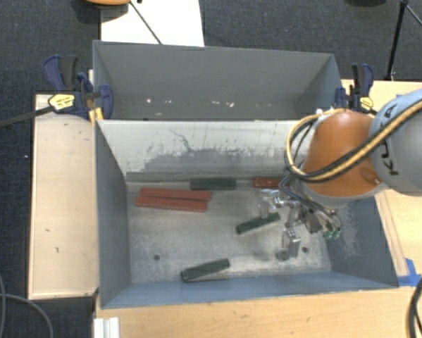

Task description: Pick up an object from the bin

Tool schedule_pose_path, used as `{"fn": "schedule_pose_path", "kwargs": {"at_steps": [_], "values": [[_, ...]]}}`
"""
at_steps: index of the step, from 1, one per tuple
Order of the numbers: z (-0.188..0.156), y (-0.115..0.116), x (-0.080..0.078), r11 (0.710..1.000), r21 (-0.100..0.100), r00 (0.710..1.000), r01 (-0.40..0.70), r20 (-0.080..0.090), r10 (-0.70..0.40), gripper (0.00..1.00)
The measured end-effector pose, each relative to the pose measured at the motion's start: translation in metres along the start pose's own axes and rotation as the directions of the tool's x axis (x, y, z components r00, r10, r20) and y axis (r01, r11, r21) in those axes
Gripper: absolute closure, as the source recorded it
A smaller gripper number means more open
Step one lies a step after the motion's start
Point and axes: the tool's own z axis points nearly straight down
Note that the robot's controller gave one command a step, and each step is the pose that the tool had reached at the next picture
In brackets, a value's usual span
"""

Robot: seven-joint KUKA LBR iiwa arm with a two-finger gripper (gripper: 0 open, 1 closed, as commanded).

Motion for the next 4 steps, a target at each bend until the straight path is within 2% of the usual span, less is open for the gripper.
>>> {"fn": "schedule_pose_path", "kwargs": {"at_steps": [1, 2, 3, 4], "values": [[-0.023, 0.018, -0.016, 1.0, 0.0, 1.0, -0.003, 0.005, 0.003, 0.0], [0.029, 0.018, -0.019, 0.995, 0.0, 0.995, -0.098, 0.006, 0.098, 0.0], [0.035, 0.023, 0.009, 0.971, 0.0, 0.971, -0.238, 0.002, 0.238, 1.0], [0.035, 0.023, 0.009, 0.971, 0.0, 0.971, -0.237, 0.002, 0.237, 1.0]]}}
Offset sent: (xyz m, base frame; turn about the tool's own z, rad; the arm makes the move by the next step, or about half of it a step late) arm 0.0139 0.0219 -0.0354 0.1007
